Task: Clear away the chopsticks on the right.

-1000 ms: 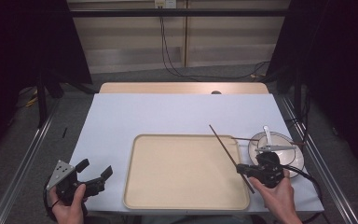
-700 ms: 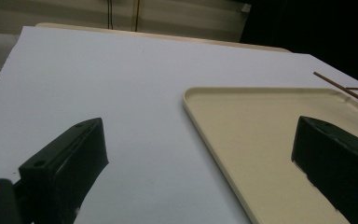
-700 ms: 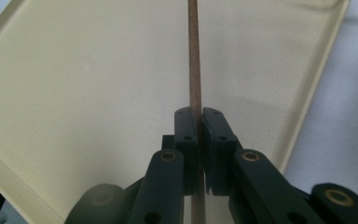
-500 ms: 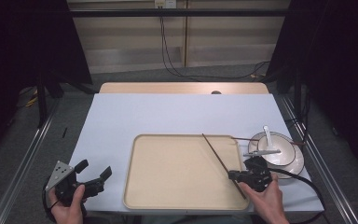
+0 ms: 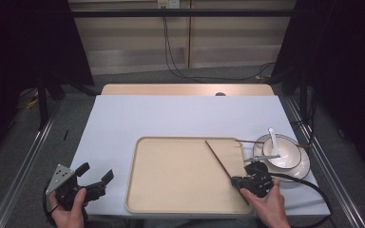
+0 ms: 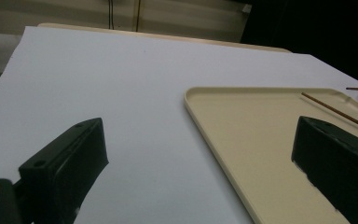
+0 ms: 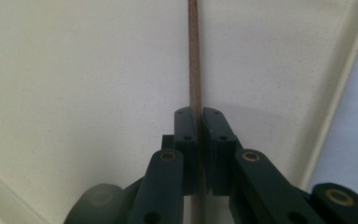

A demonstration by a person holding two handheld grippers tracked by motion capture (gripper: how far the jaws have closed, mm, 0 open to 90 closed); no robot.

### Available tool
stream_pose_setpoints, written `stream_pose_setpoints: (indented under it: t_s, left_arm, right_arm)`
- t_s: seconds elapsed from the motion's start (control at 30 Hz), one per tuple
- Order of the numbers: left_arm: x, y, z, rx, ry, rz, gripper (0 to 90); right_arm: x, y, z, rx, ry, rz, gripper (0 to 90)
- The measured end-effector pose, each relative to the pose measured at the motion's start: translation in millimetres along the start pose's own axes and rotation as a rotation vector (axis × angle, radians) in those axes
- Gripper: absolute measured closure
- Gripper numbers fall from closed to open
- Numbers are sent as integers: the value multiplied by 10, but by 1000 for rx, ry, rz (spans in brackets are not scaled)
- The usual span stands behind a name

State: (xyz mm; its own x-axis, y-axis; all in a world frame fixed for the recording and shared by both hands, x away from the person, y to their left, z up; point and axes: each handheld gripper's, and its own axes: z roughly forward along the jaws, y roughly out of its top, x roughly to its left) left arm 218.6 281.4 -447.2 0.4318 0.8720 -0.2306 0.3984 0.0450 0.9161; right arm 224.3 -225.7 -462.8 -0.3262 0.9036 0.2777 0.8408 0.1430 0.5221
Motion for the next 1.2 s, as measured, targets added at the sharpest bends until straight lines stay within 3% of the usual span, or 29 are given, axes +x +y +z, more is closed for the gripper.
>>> stream_pose_setpoints:
  t_s: [0.5,0.97,1.17,1.2]
  left_arm:
    - [4,-1,-6,8,-4,8,32]
    - [5,-3,-4,6,2,4,32]
    - [16,-5,-17,6,0,2,32]
    - [18,-6,-17,4,4,-3,32]
  right_arm:
    - [11,-11,7,-3,25,-16,799]
    - [-11,-1,-71,-51,29,-59,591]
    - [-18,2,-187,-101,83,-94,487]
    - [-37,14,-220,-127,102,-144,433]
